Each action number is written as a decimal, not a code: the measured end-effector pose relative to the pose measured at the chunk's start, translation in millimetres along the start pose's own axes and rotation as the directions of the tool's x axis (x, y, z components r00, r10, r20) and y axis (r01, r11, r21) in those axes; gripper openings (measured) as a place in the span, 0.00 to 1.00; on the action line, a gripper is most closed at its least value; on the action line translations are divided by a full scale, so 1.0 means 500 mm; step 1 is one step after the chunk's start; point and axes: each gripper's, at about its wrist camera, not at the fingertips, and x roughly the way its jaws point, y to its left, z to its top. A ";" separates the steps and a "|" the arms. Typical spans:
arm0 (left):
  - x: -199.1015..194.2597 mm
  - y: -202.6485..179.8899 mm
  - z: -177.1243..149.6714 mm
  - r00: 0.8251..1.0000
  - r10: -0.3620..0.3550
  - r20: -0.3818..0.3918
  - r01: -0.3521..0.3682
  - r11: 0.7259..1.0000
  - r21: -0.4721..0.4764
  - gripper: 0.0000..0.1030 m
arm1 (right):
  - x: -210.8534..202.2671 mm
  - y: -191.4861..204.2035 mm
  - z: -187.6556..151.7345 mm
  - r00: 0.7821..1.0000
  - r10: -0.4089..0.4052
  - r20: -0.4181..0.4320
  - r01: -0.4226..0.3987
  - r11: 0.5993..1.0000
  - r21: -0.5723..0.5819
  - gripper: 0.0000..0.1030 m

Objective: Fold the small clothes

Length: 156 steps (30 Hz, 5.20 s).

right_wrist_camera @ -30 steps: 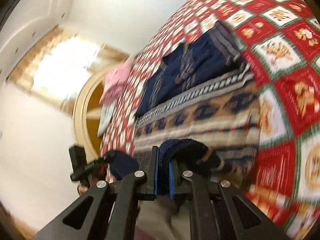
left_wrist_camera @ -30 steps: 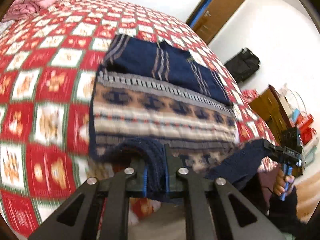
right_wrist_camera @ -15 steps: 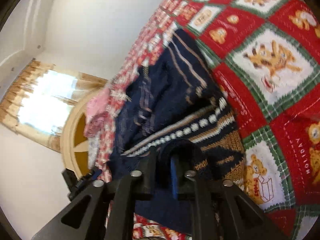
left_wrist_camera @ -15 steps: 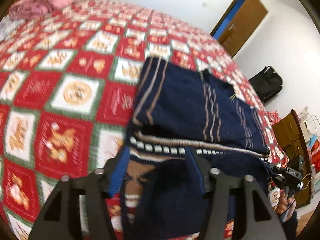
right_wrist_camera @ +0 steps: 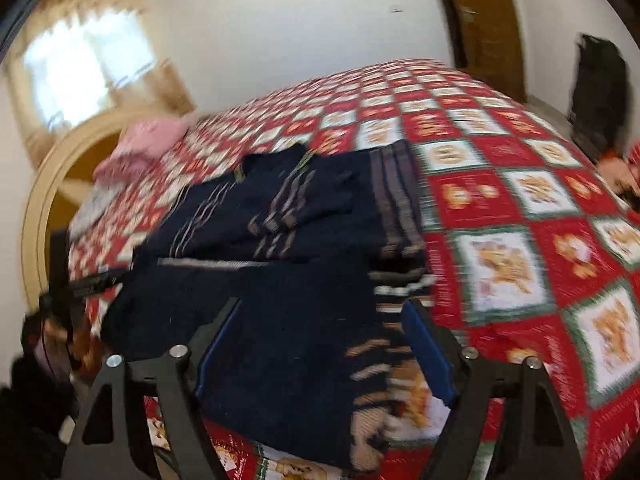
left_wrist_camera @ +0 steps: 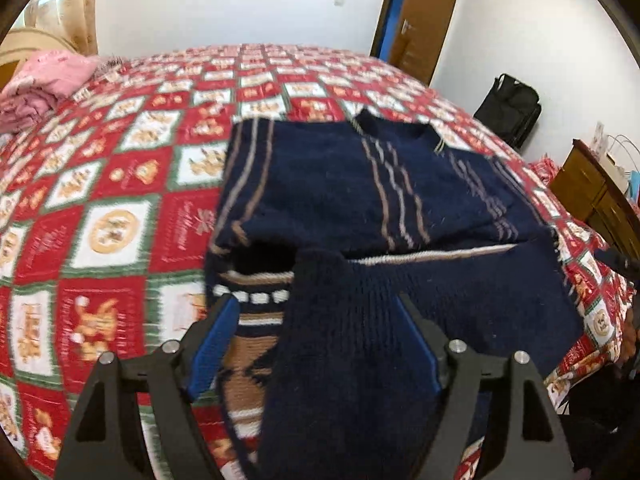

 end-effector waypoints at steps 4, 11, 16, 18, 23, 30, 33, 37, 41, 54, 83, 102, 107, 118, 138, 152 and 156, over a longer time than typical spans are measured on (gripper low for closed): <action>0.037 -0.016 -0.006 0.999 0.007 -0.053 -0.007 1.000 -0.003 0.78 | 0.076 -0.012 0.006 0.994 -0.109 -0.022 0.109 0.994 -0.030 0.72; 0.051 -0.037 -0.010 0.997 0.053 -0.058 -0.050 0.998 0.047 0.78 | 0.155 -0.002 -0.009 0.988 -0.126 -0.092 0.119 0.990 -0.079 0.48; 0.053 -0.037 -0.009 0.998 0.043 -0.055 -0.042 0.999 0.031 0.76 | 0.151 -0.015 -0.009 0.994 -0.046 -0.103 0.043 0.999 -0.031 0.19; 0.051 -0.045 -0.009 0.997 0.069 -0.046 -0.067 0.997 0.039 0.52 | 0.150 -0.021 -0.009 0.994 -0.044 -0.100 0.043 0.999 -0.011 0.17; 0.044 -0.053 -0.008 0.998 0.055 -0.039 -0.055 0.998 0.007 0.22 | 0.154 -0.008 -0.010 0.993 -0.068 -0.102 0.066 0.998 -0.023 0.17; 0.049 -0.034 -0.011 1.000 0.010 -0.026 -0.011 0.999 -0.043 0.27 | 0.159 -0.009 -0.002 0.992 -0.052 -0.118 0.052 0.999 -0.008 0.12; 0.045 -0.046 -0.016 0.999 0.031 -0.019 -0.032 0.999 -0.016 0.17 | 0.149 0.008 -0.004 0.990 -0.077 -0.120 0.073 0.997 -0.032 0.11; 0.019 -0.043 -0.014 1.000 0.029 0.000 -0.029 0.999 -0.034 0.09 | 0.097 0.035 0.012 0.996 -0.043 -0.074 0.039 0.998 -0.053 0.10; -0.037 -0.030 0.014 0.998 -0.025 0.050 0.029 0.997 -0.074 0.09 | 0.044 0.064 0.050 1.000 -0.024 -0.020 0.021 0.994 -0.111 0.10; -0.048 -0.037 0.046 0.996 -0.029 0.081 0.034 0.997 -0.064 0.09 | 0.021 0.077 0.104 0.997 -0.037 0.063 0.044 0.991 -0.126 0.10; 0.252 0.042 0.335 0.989 0.149 0.013 -0.144 0.972 -0.185 0.09 | 0.392 -0.063 0.316 0.961 -0.276 0.029 0.277 0.959 -0.053 0.10; 0.126 -0.038 0.274 0.948 0.306 0.082 -0.304 0.952 -0.046 0.76 | 0.211 -0.027 0.276 0.957 -0.279 0.076 0.276 0.960 0.037 0.26; 0.103 -0.060 0.229 0.944 0.326 0.050 -0.324 0.945 -0.052 0.76 | 0.166 0.028 0.154 0.956 -0.285 0.063 0.288 0.957 -0.039 0.26; 0.114 -0.103 0.119 0.931 0.363 -0.025 -0.364 0.931 -0.042 0.76 | 0.178 0.004 0.033 0.956 -0.293 -0.007 0.293 0.956 0.004 0.25; 0.047 -0.038 0.077 0.946 0.324 0.018 -0.315 0.932 -0.179 0.80 | 0.155 0.065 0.163 0.976 -0.203 0.081 0.205 0.978 -0.028 0.24; 0.081 0.013 0.049 0.915 0.400 -0.063 -0.403 0.885 -0.233 0.92 | 0.319 0.260 0.061 0.994 -0.028 -0.108 0.011 0.987 -0.160 0.26; 0.080 0.016 0.043 0.913 0.404 -0.058 -0.405 0.882 -0.240 0.96 | 0.305 0.257 0.061 0.995 -0.019 -0.100 0.005 0.991 -0.133 0.26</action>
